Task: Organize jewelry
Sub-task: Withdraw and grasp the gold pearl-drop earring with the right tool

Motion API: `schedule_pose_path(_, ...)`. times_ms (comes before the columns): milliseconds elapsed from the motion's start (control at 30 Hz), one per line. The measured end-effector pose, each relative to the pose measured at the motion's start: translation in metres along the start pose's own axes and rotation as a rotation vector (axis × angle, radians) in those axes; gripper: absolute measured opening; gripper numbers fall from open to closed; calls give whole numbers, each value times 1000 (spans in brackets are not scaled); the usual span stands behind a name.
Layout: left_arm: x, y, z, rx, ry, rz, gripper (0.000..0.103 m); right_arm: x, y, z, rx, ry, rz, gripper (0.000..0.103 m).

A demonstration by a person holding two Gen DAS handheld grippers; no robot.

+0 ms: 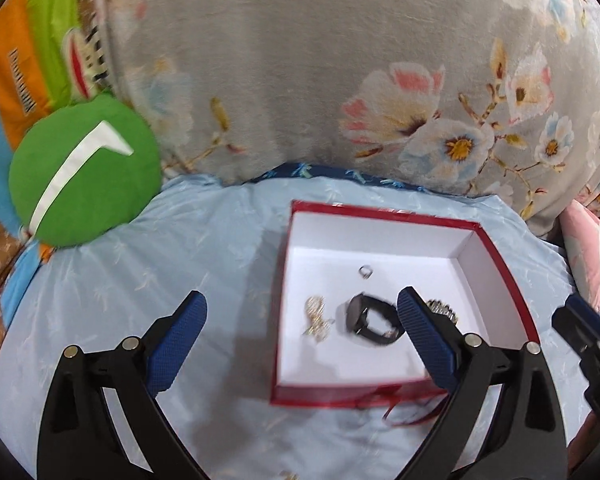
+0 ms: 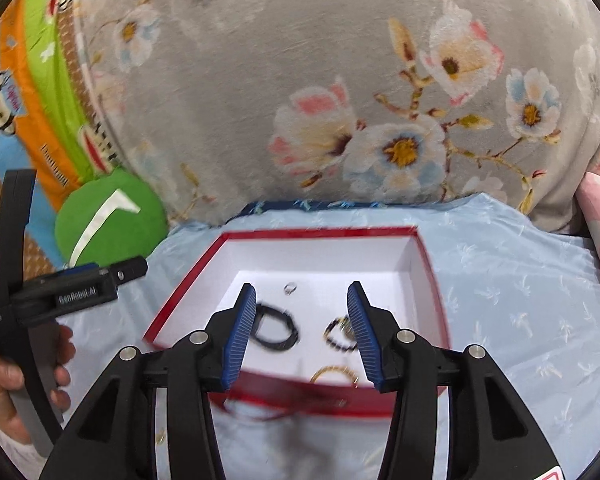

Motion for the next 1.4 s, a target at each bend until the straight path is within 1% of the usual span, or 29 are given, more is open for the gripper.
schedule_pose_path(100, -28, -32, -2, 26, -48, -36, 94, -31, -25, 2, 33, -65, -21, 47)
schedule_pose_path(167, -52, -54, -1, 64, -87, -57, 94, -56, -45, 7, 63, -123, -34, 46)
schedule_pose_path(233, -78, -76, 2, 103, -128, -75, 94, -78, -62, 14, 96, -173, -41, 43)
schedule_pose_path(300, -104, -95, 6, 135, -176, -89, 94, -101, -80, 26, 130, -230, -41, 35)
schedule_pose_path(433, -144, -121, 17, 188, -254, -92, 94, -136, -106, 50, 175, -308, -21, 32)
schedule_pose_path(567, -171, -138, 21, 209, -301, -95, 94, -162, -130, 71, 200, -365, -21, 31)
schedule_pose_path(700, -179, -147, 19, 228, -295, -83, 94, -176, -144, 88, 200, -407, -33, 31)
schedule_pose_path(867, -182, -151, 18, 202, -301, -97, 94, -187, -148, 103, 184, -442, -36, 31)
schedule_pose_path(900, -183, -152, 17, 199, -301, -98, 94, -188, -147, 105, 180, -443, -32, 26)
schedule_pose_path(933, -183, -152, 18, 196, -303, -98, 94, -188, -145, 106, 177, -443, -28, 17)
schedule_pose_path(1067, -185, -151, 19, 188, -308, -97, 94, -191, -144, 110, 176, -456, -17, 6)
schedule_pose_path(1200, -187, -150, 19, 184, -313, -96, 94, -190, -144, 106, 182, -456, -15, 1)
schedule_pose_path(1300, -188, -147, 18, 183, -314, -85, 94, -184, -140, 94, 176, -435, -7, 1)
schedule_pose_path(1400, -187, -136, 16, 164, -315, -67, 94, -175, -131, 77, 156, -402, -7, 1)
Point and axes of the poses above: each gripper's, at about its wrist camera, not at the fingertips, and z roughly the way its jaws point, y to its right, x to its top, the point moved 8 cm from there along z, roughly the way its jaws point, and after that the axes turned 14 degrees about x, right-handed, at the moved point
